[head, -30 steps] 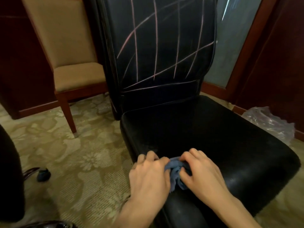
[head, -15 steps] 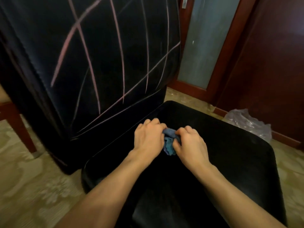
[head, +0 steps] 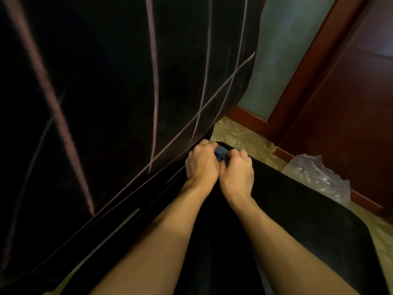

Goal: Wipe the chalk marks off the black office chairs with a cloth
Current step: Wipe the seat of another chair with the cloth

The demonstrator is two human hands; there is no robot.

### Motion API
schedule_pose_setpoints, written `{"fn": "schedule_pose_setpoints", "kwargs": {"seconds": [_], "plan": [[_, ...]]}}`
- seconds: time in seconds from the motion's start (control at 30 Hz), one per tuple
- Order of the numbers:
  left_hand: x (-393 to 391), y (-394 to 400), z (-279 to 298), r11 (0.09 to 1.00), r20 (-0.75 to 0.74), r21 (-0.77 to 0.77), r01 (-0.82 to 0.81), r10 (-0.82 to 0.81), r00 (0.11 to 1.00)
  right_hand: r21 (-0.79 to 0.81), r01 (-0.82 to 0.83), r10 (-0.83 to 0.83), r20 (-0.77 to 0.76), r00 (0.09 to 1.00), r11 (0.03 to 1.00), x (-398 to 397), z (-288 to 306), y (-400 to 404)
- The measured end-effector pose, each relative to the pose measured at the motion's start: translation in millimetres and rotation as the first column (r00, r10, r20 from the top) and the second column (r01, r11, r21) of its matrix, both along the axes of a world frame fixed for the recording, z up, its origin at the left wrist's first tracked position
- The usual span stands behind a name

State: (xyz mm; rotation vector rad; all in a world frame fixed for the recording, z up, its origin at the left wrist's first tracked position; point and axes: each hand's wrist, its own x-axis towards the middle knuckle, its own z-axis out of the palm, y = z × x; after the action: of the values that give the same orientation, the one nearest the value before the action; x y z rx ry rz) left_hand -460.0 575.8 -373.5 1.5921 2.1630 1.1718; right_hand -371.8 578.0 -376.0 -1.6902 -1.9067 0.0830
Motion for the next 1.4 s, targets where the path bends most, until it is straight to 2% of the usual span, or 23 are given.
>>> {"fn": "schedule_pose_setpoints", "kwargs": {"seconds": [0.13,0.23,0.3,0.43,0.63,0.8,1.0,1.4], "plan": [[10,27,2,1.000,-0.031,-0.004,0.017,-0.017,0.999,0.008,-0.013,0.013,-0.004,1.000,1.000,13,8,35],[15,49,4,0.999,-0.074,-0.043,-0.002,-0.002,0.997,-0.005,-0.062,0.062,0.064,0.996,0.998,24,11,69],[20,54,6,0.996,-0.163,-0.084,0.000,-0.014,0.986,-0.019,-0.105,0.106,0.101,0.989,0.994,25,11,90],[20,62,9,0.989,-0.331,-0.142,-0.043,-0.007,0.944,-0.070,-0.258,0.262,0.061,0.963,0.964,18,5,121],[17,59,17,0.978,-0.445,-0.187,-0.097,0.004,0.896,-0.170,-0.369,0.386,0.083,0.919,0.914,18,4,137],[8,32,13,0.976,-0.526,-0.193,-0.099,-0.018,0.850,-0.164,-0.450,0.473,0.155,0.867,0.878,8,4,121],[-4,-6,7,0.961,-0.512,-0.207,-0.183,0.053,0.858,-0.260,-0.496,0.556,0.268,0.787,0.828,-12,13,92],[-31,-120,11,0.926,-0.415,-0.264,-0.271,0.144,0.898,-0.261,-0.589,0.633,0.131,0.763,0.764,-43,7,-16]]}}
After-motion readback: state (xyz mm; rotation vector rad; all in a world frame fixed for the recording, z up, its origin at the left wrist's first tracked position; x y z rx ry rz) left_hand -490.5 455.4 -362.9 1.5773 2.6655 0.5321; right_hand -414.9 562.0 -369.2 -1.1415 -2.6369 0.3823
